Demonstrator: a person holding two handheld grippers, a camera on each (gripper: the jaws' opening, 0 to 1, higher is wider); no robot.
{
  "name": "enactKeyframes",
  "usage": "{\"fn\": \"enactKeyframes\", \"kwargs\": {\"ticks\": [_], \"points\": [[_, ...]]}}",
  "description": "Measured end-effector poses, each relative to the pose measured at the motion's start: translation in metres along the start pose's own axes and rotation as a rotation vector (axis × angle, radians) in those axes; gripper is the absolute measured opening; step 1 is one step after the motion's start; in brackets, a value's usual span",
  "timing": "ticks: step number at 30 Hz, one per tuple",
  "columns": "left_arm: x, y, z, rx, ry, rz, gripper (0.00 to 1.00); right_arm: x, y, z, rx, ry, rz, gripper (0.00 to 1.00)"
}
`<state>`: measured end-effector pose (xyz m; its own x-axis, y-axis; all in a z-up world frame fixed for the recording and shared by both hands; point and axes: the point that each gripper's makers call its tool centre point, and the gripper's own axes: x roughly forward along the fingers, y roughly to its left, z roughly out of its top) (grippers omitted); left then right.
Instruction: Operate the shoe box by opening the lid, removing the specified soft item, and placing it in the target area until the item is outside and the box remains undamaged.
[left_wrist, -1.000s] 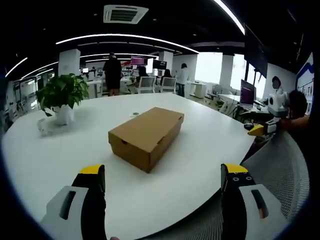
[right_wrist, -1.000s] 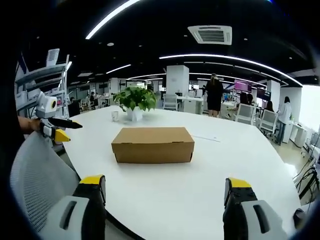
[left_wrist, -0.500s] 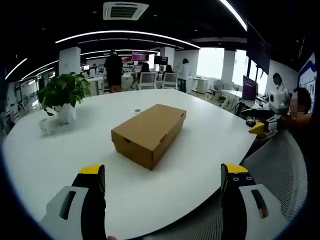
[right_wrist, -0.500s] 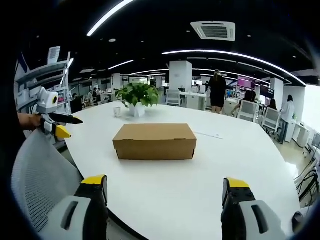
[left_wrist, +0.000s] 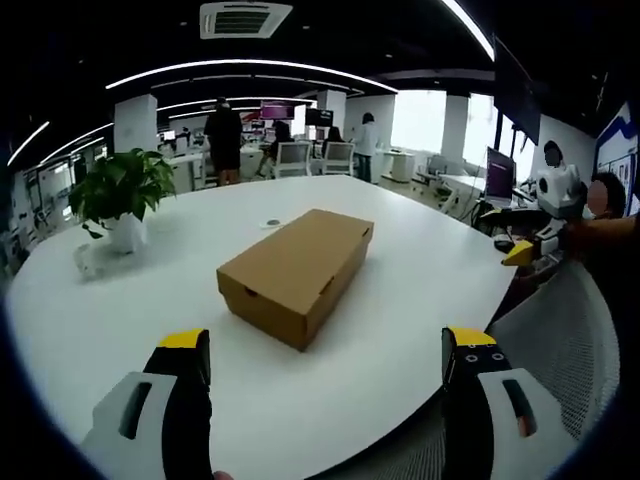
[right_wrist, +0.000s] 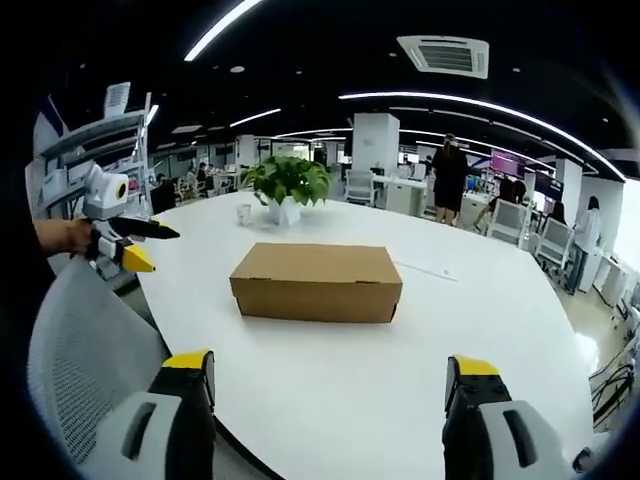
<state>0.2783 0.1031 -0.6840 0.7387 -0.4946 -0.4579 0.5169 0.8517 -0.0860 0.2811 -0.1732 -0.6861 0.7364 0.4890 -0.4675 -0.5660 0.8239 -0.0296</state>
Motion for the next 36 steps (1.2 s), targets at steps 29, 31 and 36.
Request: {"fn": "enactKeyframes", "kwargs": {"ticks": [29,31,36], "points": [[0.033,0.02,0.007,-0.039,0.042,0.032,1.0,0.046,-0.028,0.018,-0.079,0.007,0.076,0.96],[0.036,0.02,0.008,-0.032,0.04,0.034,1.0,0.05,-0.031,0.017,-0.09,0.009,0.08,0.95],[0.043,0.023,0.007,-0.031,0.05,0.04,1.0,0.056,-0.038,0.014,-0.103,0.022,0.082,0.95]]}}
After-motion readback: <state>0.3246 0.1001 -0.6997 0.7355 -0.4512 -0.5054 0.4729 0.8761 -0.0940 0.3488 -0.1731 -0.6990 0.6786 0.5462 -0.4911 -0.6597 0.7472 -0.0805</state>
